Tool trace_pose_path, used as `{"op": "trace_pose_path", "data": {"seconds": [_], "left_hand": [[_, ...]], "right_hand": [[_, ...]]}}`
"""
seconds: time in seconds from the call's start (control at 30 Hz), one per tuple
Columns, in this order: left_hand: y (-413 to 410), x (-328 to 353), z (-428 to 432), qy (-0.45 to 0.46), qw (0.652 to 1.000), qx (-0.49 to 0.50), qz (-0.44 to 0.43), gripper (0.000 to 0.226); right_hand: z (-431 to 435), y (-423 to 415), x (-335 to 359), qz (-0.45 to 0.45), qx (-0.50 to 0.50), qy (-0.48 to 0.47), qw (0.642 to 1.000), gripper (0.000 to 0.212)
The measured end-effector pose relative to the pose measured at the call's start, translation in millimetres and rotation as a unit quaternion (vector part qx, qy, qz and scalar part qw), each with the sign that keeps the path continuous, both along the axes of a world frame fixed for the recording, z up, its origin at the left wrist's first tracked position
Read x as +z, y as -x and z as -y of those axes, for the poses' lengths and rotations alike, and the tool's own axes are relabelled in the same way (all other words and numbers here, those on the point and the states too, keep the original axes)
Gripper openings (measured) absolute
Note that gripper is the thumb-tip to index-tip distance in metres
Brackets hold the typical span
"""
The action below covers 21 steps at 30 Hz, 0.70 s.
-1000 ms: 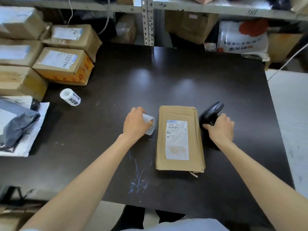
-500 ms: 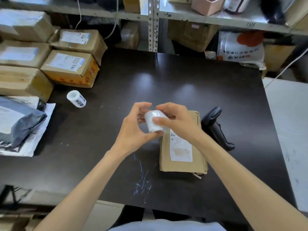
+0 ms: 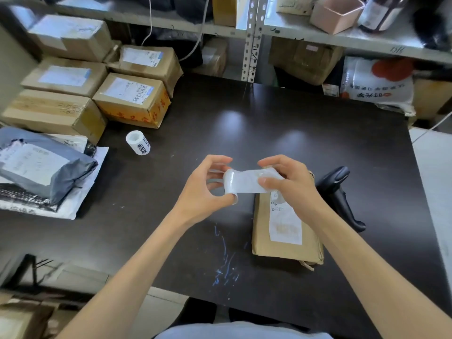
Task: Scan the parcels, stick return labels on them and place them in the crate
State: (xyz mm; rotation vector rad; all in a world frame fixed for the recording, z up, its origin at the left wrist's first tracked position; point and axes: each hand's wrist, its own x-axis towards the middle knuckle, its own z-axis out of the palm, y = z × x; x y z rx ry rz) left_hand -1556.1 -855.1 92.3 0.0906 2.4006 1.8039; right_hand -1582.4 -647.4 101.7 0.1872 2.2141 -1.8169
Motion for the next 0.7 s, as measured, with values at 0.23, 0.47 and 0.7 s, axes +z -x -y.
{"op": "trace_pose_path", "data": {"seconds": [0.23,0.47,0.7], "left_hand": [[6,2,10,-0.045,0.996,0.007,0.076,0.062],[2,-3,12,-0.037,0.997,0.042,0.049,0.07],[6,9,26,0.105,0.99,-0.098,-0.003,0.07]], "right_hand": [[-6,26,-11,0.011,-0.12,-0.077,0.99,0.035],[12,19,-14,-0.086,0.021,-0.26,0.962,0.043],[30,27,7,-0.071,0.256,-0.119,0.957,0.052]]}}
